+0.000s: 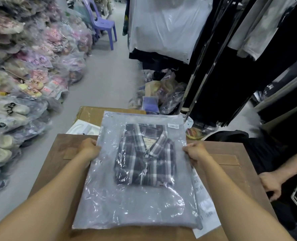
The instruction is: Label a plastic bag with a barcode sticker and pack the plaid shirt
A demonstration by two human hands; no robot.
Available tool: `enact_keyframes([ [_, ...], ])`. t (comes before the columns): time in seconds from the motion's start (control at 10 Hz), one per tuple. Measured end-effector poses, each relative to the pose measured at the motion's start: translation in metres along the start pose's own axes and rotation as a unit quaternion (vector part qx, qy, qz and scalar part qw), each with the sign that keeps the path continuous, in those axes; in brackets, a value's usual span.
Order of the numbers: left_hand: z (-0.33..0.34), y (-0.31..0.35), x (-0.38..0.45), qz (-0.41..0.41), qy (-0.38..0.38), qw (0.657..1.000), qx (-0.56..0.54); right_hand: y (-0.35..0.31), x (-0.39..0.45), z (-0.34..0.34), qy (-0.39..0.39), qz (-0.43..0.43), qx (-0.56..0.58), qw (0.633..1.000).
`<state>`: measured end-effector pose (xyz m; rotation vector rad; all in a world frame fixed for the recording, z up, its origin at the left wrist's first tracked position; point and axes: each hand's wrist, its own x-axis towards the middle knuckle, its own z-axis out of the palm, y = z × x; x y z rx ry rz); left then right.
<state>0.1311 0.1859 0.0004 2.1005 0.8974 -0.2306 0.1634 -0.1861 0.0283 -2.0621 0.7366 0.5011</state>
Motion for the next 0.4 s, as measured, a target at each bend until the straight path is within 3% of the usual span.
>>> enact_keyframes([
  [0.3,-0.003,0.004,-0.001,0.000,0.010,0.999,0.044,0.013,0.003,-0.003,-0.019,0.002,-0.022,1.000],
  [0.4,-0.003,0.014,-0.001,0.028,0.036,0.997,0.067,0.003,0.006,-0.007,0.054,-0.055,-0.032,0.996],
])
